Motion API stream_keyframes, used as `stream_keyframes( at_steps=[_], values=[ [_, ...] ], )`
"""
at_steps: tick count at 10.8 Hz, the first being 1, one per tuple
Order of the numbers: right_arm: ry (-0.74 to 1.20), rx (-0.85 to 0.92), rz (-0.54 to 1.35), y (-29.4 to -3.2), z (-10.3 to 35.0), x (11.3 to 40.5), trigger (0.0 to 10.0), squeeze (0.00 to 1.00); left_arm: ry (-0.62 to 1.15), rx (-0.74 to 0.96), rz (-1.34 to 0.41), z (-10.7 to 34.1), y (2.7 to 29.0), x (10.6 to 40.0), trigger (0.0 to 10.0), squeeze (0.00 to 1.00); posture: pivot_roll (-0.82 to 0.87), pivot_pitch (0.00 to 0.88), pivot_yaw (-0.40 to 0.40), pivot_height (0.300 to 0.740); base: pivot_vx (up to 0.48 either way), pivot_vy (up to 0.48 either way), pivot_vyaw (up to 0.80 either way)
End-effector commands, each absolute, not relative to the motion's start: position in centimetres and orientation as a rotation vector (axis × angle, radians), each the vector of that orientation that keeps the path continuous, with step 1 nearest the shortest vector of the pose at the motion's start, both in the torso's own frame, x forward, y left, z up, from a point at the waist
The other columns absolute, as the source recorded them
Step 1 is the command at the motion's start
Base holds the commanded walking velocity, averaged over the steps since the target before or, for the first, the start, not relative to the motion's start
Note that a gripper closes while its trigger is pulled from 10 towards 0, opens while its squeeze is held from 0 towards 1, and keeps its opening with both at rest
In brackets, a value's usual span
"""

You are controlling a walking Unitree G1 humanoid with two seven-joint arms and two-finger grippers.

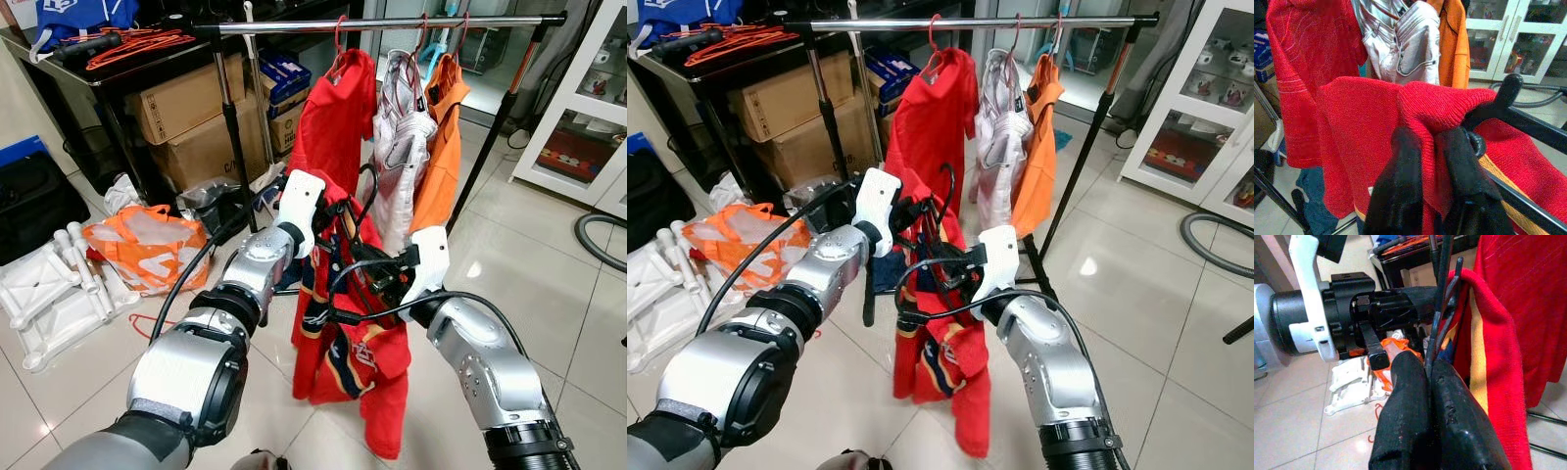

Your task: Hang hanger

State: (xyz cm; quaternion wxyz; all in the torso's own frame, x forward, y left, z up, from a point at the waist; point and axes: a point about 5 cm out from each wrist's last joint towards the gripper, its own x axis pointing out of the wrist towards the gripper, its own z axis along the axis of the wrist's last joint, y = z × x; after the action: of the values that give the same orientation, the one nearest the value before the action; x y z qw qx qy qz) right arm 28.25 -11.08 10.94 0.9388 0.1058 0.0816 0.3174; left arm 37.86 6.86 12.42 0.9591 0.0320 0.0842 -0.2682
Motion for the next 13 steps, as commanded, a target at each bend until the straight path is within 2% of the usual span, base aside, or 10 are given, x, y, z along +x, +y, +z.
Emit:
stream_keyframes(
  at_steps=[1, 6, 9, 11, 13],
  values=[
    [0.083, 0.232, 0.774, -9.6, 12.8, 27.7, 0.0, 0.00, 0.132, 0.053, -0.477, 13.1, 8.0, 38.4, 0.0, 0.00, -0.13, 0.000, 0.054, 0.740, 0.000, 0.000, 0.00],
    [0.157, 0.182, 0.724, -10.9, 10.8, 27.9, 0.0, 0.00, -0.010, 0.052, -0.353, 16.6, 13.0, 39.8, 0.0, 0.00, -0.13, 0.000, 0.050, 0.740, 0.000, 0.000, 0.00],
    [0.173, 0.189, 0.725, -11.8, 10.3, 27.7, 0.0, 0.00, -0.057, 0.099, -0.220, 18.3, 18.4, 40.0, 0.0, 0.00, -0.12, 0.000, 0.044, 0.740, 0.000, 0.000, 0.00],
    [0.165, 0.195, 0.699, -12.7, 10.4, 27.9, 0.0, 0.00, -0.022, 0.144, -0.130, 17.9, 21.9, 39.4, 0.0, 0.00, -0.12, 0.000, 0.045, 0.740, 0.000, 0.000, 0.00],
    [0.126, 0.312, 0.665, -13.8, 11.5, 28.4, 0.0, 0.00, 0.046, 0.213, -0.019, 16.7, 26.1, 38.0, 0.0, 0.00, -0.12, 0.000, 0.043, 0.740, 0.000, 0.000, 0.00]
  ],
)
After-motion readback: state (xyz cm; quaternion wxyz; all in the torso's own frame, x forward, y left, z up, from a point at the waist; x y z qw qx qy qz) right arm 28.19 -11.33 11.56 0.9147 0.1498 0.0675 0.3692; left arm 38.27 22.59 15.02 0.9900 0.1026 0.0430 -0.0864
